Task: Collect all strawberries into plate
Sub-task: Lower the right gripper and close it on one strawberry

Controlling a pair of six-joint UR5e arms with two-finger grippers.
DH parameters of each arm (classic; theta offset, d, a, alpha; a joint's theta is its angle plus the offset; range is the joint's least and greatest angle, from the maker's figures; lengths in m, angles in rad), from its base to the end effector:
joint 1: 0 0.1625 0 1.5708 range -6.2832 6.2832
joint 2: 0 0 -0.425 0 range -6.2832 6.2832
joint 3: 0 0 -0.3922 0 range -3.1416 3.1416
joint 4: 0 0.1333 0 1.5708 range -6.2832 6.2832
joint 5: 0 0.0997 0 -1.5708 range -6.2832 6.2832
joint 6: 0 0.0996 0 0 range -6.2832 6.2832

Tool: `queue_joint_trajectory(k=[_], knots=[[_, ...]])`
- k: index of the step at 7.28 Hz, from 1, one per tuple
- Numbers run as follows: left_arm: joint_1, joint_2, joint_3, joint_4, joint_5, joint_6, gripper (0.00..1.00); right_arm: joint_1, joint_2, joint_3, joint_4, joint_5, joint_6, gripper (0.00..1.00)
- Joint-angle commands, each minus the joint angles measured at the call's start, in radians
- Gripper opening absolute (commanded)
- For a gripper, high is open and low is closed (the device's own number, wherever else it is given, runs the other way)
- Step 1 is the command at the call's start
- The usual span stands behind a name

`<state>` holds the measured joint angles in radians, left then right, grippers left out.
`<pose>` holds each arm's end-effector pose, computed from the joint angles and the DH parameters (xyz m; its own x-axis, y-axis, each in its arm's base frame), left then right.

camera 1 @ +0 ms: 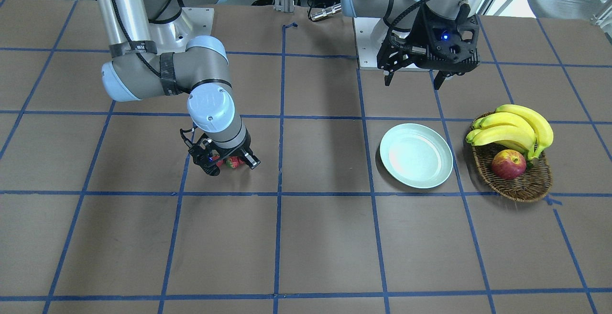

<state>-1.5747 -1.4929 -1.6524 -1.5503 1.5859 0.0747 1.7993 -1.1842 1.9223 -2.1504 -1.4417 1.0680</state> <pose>-0.1336 -0.4600 0.4869 -0.9968 0.0783 -0.0163 0.0785 0.9968 -0.0156 0.2631 -0.4863 0.1790 -0.6637 0.7441 0.0770 0.7426 0.6430 0.1874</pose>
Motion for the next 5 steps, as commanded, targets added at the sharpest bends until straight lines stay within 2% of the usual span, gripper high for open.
queue_joint_trajectory(k=[1,4,5], knots=[[-0.001,-0.004,-0.007,0.016,-0.001,0.0,1.0,0.0,0.0,-0.006,0.003,0.0,-0.008,0.08],[-0.001,-0.004,-0.007,0.018,0.0,0.0,1.0,0.002,-0.02,-0.058,0.006,0.039,0.006,0.08],[-0.001,-0.004,-0.007,0.018,0.0,0.0,1.0,0.03,-0.018,-0.078,0.0,0.116,0.026,0.08]])
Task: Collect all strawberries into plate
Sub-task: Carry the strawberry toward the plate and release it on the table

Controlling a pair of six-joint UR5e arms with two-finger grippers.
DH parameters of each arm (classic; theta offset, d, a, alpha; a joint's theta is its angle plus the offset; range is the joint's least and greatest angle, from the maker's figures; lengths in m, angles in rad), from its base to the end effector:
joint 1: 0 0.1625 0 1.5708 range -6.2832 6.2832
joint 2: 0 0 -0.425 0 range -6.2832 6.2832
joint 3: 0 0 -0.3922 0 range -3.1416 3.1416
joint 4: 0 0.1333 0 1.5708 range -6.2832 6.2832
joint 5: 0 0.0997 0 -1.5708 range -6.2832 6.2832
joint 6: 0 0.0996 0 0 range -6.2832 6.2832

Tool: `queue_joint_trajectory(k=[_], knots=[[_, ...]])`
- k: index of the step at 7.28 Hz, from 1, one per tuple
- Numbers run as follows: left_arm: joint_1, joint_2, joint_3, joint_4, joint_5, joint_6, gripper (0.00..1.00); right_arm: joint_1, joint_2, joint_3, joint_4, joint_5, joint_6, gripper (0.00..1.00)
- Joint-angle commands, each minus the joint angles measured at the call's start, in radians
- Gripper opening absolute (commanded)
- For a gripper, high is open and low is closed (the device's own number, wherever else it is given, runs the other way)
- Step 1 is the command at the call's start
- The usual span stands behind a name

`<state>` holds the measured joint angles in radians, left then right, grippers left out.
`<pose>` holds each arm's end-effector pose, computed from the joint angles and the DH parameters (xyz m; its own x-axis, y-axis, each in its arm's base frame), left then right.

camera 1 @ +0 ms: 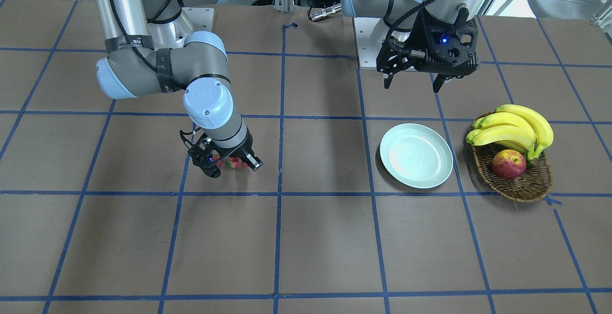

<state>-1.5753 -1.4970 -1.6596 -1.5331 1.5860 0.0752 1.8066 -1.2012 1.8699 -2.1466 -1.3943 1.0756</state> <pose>-0.1339 -0.4622 0.4832 -0.9967 0.0793 -0.0169 0.0796 0.9966 -0.0215 0.2754 -0.5009 0.2088 -0.6614 0.7501 -0.0015 0.7350 0.6485 0.1979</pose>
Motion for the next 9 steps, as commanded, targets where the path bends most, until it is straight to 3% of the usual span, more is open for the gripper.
queue_joint_trajectory(k=[1,3,5,7,8,9], knots=[[0.003,0.0,0.0,0.002,0.0,0.0,1.0,0.086,0.014,-0.049,-0.018,0.08,0.052,0.08],[0.005,0.0,-0.002,0.019,0.002,0.0,1.0,0.169,0.067,-0.115,-0.039,0.083,0.119,0.08],[0.011,-0.002,-0.003,0.019,0.0,0.002,1.0,0.233,0.178,-0.246,-0.062,0.083,0.207,0.1],[0.014,-0.003,-0.003,0.021,0.0,0.0,1.0,0.237,0.201,-0.255,-0.062,0.081,0.207,0.13],[0.014,-0.005,-0.005,0.019,0.0,0.0,1.0,0.238,0.206,-0.253,-0.061,0.077,0.205,0.21],[0.014,-0.005,-0.005,0.019,0.0,0.0,1.0,0.237,0.206,-0.253,-0.059,0.071,0.204,0.61]])
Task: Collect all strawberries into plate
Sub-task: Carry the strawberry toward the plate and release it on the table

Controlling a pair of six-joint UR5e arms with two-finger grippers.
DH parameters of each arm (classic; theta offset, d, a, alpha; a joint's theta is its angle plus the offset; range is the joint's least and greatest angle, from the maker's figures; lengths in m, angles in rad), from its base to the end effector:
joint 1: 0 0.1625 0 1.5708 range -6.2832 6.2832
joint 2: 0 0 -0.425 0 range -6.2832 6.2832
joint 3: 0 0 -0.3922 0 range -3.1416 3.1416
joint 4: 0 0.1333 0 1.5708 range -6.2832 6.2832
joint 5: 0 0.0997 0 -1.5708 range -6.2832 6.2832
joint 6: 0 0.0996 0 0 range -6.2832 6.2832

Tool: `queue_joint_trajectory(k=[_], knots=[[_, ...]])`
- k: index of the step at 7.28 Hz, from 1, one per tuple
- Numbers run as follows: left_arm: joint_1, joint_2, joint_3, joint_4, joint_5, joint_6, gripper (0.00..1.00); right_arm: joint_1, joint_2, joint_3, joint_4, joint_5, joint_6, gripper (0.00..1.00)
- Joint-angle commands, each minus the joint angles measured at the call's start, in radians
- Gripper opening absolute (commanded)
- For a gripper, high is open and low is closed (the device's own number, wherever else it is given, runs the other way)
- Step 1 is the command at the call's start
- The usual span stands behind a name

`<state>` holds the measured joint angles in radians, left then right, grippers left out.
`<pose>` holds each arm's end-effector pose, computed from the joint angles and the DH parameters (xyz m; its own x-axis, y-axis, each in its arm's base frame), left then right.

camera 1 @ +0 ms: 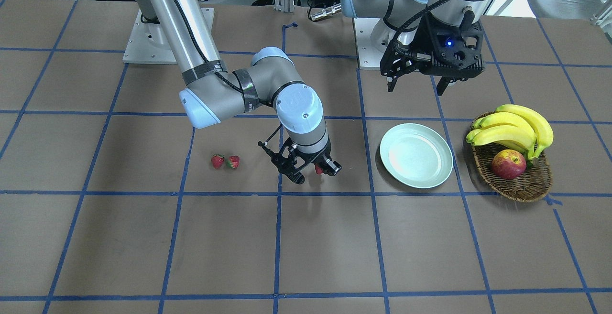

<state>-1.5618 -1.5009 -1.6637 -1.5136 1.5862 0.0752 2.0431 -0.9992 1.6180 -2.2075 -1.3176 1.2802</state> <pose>-0.1276 -0.4666 0.4813 -0.9977 0.0656 -0.0179 0.0661 0.9973 -0.0329 0.4370 -0.5076 0.1978 -0.6822 0.7257 -0.0889 0.6937 0.6809 0.2348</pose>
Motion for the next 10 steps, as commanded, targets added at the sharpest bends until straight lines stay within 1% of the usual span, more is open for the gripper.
queue_joint_trajectory(k=[1,3,5,6,7,8,9,10], knots=[[0.0,-0.001,-0.004,0.0,0.0,0.001,1.0,0.0,0.002,-0.001,0.005,-0.011,-0.007,1.0],[0.0,-0.001,-0.014,0.013,0.0,0.0,1.0,0.0,-0.002,-0.001,0.012,-0.015,-0.009,1.0],[0.0,-0.001,-0.015,0.015,0.0,0.0,1.0,-0.001,-0.024,0.0,0.017,-0.089,-0.01,1.0],[0.0,-0.001,-0.015,0.015,0.0,0.0,1.0,-0.011,-0.039,0.002,0.02,-0.097,-0.031,1.0],[0.0,-0.001,-0.015,0.015,0.0,0.0,1.0,-0.039,-0.065,0.006,0.1,-0.158,-0.1,1.0],[0.0,-0.001,-0.013,0.015,0.0,0.0,1.0,-0.073,-0.103,0.008,0.176,-0.201,-0.128,1.0],[0.0,-0.002,-0.015,0.015,0.0,0.0,1.0,-0.105,-0.13,0.025,0.21,-0.201,-0.128,1.0],[0.0,-0.001,-0.015,0.015,0.0,0.0,1.0,-0.147,-0.136,0.067,0.26,-0.207,-0.127,1.0]])
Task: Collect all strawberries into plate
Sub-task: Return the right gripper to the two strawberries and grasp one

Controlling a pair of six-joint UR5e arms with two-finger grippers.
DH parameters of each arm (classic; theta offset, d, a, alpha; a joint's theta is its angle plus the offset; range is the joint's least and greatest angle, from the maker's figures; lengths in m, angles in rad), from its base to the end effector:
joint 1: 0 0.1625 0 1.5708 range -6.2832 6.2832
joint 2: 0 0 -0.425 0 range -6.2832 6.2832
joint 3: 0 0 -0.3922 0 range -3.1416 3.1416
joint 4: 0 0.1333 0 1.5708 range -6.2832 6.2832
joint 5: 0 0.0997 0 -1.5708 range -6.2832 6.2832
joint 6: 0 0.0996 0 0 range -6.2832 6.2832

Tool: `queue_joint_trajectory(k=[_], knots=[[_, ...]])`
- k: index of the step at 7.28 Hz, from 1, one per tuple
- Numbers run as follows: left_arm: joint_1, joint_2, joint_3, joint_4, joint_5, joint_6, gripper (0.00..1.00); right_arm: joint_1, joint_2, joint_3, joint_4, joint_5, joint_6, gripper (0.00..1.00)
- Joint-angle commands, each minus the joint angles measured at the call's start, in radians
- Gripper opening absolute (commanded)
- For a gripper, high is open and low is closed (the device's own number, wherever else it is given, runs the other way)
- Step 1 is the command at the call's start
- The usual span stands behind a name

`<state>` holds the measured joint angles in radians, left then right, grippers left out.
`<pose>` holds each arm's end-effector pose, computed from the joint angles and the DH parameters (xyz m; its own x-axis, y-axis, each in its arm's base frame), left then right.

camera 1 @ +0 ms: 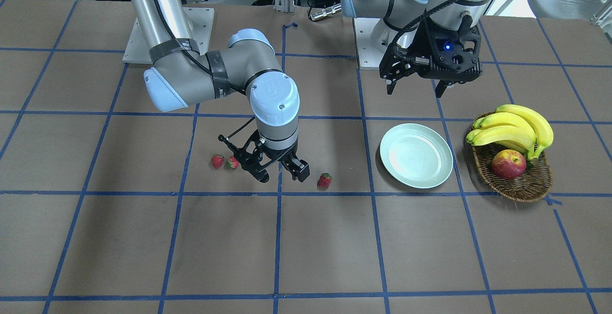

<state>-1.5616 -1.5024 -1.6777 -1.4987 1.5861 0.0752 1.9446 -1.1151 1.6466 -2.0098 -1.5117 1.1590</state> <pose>-0.1275 -0.4670 0.4752 -0.9977 0.0654 -0.0178 0.0659 0.9973 -0.0323 0.3542 -0.5219 0.2371 -0.7060 0.7056 0.0611 0.7079 0.7004 0.0909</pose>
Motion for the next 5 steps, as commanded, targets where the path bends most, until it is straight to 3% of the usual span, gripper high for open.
queue_joint_trajectory(k=[1,3,5], knots=[[0.0,-0.001,0.0,0.0,0.0,0.0,1.0,-0.102,-0.061,0.106,0.063,-0.01,-0.005,1.0],[-0.002,-0.001,0.0,0.0,0.0,0.0,1.0,-0.173,-0.112,0.203,0.047,0.008,-0.01,1.0],[-0.002,-0.001,0.0,0.0,-0.002,0.0,1.0,-0.176,-0.088,0.205,0.028,0.012,-0.048,0.97]])
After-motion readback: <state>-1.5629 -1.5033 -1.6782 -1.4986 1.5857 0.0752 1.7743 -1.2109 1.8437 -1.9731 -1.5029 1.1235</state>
